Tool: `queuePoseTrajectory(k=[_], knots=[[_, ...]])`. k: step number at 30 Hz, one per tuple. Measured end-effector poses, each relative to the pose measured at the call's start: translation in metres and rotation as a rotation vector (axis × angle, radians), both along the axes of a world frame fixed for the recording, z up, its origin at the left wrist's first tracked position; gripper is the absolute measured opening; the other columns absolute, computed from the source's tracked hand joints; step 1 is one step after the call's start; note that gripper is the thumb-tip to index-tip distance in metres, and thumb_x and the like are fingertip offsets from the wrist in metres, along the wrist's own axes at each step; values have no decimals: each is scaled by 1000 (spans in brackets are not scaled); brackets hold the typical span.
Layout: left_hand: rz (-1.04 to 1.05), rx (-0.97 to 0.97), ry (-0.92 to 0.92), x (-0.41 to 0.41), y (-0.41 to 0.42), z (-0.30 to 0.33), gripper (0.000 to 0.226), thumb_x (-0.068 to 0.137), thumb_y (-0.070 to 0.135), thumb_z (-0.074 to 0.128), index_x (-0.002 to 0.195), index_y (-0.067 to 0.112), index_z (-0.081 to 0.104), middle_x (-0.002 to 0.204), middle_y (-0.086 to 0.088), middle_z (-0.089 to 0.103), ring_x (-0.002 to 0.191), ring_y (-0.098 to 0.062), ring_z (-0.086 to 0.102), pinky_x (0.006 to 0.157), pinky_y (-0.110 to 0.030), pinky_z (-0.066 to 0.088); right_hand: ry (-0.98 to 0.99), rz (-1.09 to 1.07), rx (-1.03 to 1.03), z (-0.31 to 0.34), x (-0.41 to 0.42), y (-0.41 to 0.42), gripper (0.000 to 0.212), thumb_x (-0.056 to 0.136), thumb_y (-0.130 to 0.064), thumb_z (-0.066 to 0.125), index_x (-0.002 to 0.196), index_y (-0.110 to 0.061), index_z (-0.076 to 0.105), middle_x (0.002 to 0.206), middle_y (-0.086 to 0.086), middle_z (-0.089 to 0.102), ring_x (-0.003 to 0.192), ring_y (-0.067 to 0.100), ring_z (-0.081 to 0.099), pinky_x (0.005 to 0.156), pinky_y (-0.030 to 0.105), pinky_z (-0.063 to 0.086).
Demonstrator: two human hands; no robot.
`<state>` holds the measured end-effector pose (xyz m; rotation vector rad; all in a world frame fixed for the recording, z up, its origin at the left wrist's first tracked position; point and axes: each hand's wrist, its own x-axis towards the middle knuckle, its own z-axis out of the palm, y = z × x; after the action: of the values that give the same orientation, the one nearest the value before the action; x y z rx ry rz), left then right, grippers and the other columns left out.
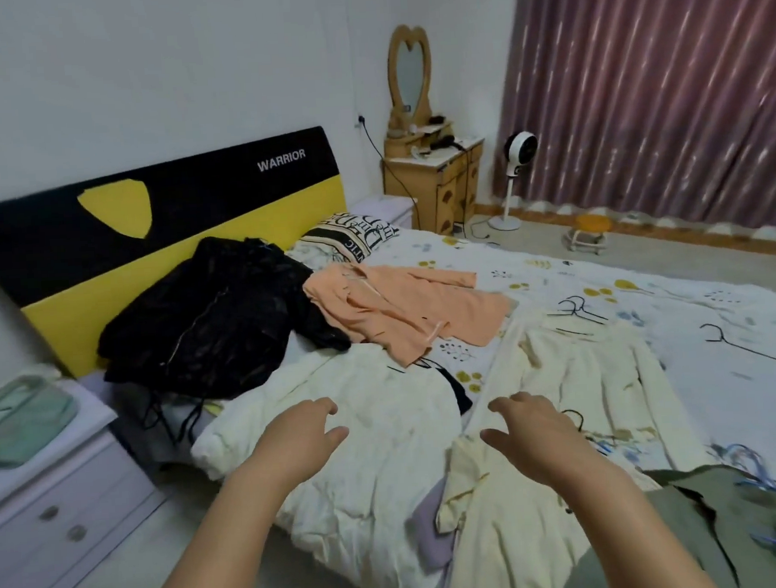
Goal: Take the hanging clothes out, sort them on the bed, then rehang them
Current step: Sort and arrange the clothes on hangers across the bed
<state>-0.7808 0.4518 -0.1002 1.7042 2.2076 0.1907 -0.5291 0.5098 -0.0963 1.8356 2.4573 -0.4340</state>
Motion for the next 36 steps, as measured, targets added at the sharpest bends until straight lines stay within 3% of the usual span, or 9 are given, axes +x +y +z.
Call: queuePoseTrajectory(k=[12, 20, 36], knots=[[25, -89, -20, -129, 59, -29, 44, 96, 37, 44, 135, 19, 40, 134, -2, 48, 109, -18, 55, 90, -29, 46, -92, 19, -84, -27, -119, 65, 49, 95, -42, 44, 138, -18, 40, 133, 7, 45, 123, 27, 41, 98, 40, 41], [-29, -115, 28, -163, 164, -51, 44, 96, 38, 43, 136, 20, 39, 134, -1, 48, 116, -18, 51, 93, -29, 44, -93, -15, -136, -65, -156, 170, 47, 95, -41, 45, 135, -16, 42, 133, 7, 45, 123, 25, 41, 92, 36, 42], [-262, -275, 52, -217, 363, -157, 45, 97, 36, 39, 139, 21, 34, 136, 1, 42, 119, -17, 46, 95, -28, 41, -242, -143, -286, -176, -206, 328, 47, 97, -38, 41, 137, -14, 35, 138, 10, 37, 126, 30, 37, 98, 40, 38]])
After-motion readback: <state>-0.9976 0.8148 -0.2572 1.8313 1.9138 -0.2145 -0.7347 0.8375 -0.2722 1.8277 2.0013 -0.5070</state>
